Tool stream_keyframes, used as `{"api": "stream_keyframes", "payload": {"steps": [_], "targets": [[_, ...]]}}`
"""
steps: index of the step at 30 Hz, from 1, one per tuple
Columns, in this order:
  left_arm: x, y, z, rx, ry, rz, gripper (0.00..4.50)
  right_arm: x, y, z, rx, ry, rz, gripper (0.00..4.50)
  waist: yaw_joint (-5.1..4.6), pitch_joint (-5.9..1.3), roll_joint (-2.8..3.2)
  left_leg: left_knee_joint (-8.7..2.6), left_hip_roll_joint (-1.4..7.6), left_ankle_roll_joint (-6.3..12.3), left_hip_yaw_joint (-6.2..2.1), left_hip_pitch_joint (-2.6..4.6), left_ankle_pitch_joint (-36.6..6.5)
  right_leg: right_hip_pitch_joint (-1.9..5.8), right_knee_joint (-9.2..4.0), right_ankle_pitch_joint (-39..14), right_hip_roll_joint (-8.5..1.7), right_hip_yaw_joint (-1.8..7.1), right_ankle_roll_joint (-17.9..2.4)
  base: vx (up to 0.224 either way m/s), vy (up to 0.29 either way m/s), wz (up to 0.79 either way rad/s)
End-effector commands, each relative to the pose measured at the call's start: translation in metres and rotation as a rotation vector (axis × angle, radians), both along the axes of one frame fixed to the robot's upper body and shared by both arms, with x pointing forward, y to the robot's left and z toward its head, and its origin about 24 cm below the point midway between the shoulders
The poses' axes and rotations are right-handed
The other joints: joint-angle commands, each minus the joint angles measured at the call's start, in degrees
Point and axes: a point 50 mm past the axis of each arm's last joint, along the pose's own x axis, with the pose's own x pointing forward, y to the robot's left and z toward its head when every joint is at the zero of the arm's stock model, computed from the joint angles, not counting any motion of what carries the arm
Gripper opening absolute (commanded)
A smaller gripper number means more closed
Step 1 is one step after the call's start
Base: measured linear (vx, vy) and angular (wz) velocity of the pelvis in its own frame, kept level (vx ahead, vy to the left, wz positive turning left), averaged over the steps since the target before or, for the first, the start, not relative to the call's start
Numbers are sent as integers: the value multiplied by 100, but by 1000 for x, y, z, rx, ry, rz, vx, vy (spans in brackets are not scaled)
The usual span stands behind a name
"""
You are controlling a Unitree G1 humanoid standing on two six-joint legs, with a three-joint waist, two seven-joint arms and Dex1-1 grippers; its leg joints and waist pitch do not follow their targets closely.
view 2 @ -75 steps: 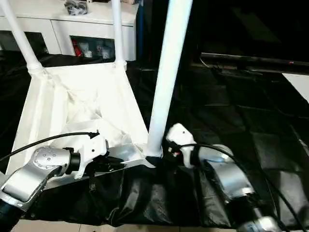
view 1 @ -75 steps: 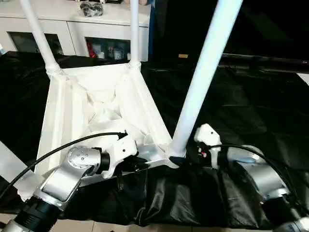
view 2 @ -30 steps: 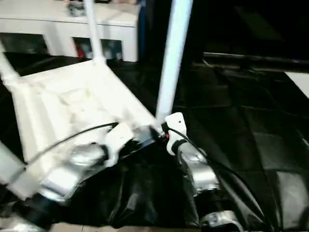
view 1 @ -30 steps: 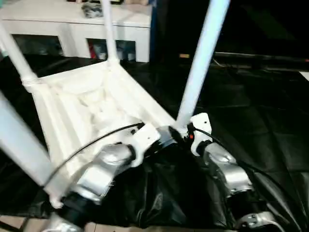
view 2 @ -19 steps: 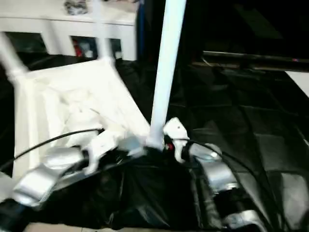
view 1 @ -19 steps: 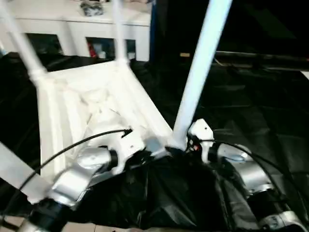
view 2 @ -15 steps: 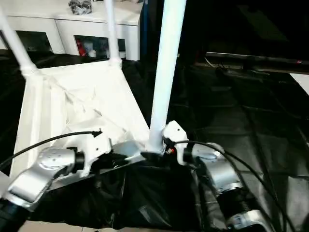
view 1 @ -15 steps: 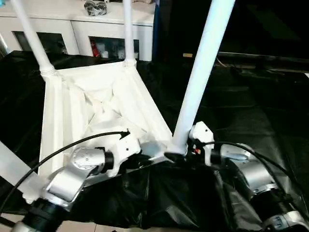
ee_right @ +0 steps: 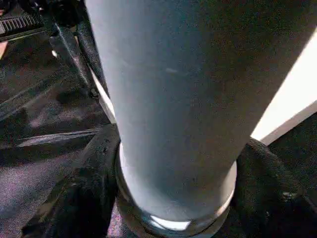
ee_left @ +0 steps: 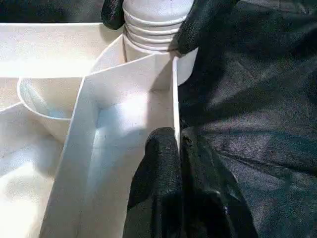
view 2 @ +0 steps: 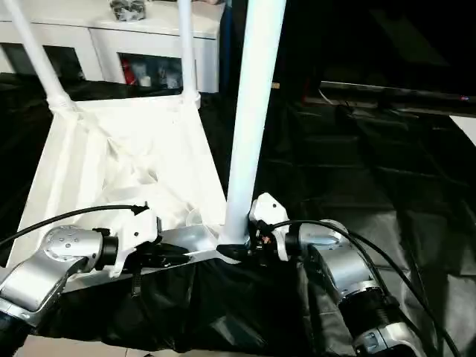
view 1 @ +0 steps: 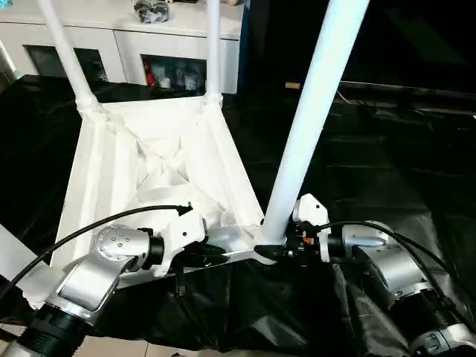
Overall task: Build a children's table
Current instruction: Rotate leg to tighten
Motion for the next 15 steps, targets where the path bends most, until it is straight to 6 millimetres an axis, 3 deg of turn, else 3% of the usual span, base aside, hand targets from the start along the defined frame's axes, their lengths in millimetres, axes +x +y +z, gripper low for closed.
{"api": "stream_keyframes", "payload": {"steps": [1,5,10,15], "targets": [[-4,-4,-9,12,35,-14,0,-5,6,-4,17,12,6,275,-17,-279,14,-415,366,399,-107,87,-317,191,-338,519,-503,284,-1468,0,0,0],[12,-13,-12,25,-47,136,0,4,13,-14,22,-16,-188,273,-33,-234,11,-470,378,180,-108,114,-707,158,-416,-137,-517,293,-1416,0,0,0],[29,-34,-9,-25,-114,282,0,15,29,-23,61,-27,-441,272,-52,-200,3,-540,369,-202,-148,122,-1364,117,-545,-1501,-547,318,-1054,0,0,0],[39,-60,-7,-45,-162,374,0,16,62,-26,72,-23,-539,272,-84,-228,11,-529,362,-173,-141,105,-1122,106,-529,-1122,-533,327,-980,0,0,0]]}}
